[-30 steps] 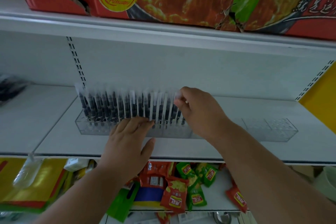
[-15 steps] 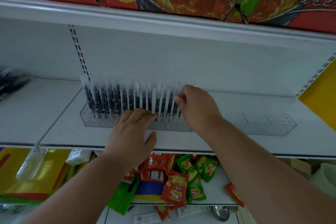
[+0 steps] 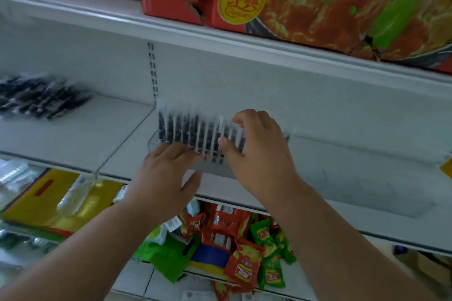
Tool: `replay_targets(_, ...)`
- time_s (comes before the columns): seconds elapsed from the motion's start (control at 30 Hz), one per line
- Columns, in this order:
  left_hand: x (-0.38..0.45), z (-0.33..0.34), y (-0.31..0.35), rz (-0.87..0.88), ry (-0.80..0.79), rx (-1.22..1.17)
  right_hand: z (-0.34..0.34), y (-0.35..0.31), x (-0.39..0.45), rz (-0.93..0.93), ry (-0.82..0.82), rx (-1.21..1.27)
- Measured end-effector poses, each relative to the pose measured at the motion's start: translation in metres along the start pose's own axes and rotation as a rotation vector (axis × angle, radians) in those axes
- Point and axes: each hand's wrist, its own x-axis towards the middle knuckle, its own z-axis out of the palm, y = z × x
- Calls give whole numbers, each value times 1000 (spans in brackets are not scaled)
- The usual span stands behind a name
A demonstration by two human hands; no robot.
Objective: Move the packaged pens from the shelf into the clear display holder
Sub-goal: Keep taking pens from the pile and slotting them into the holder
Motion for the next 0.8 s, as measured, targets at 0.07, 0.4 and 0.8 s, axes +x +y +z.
replay_targets(0.07, -18, -15, -20, -84, -16, 60, 12, -26, 7, -66, -50, 37)
replay_targets(0.4, -106, -95, -150, -401, 29, 188, 82, -184, 46, -254, -290, 92)
replay_targets(0.8, -153, -183, -324, -382, -37, 240, 182, -357, 84, -128, -233, 100)
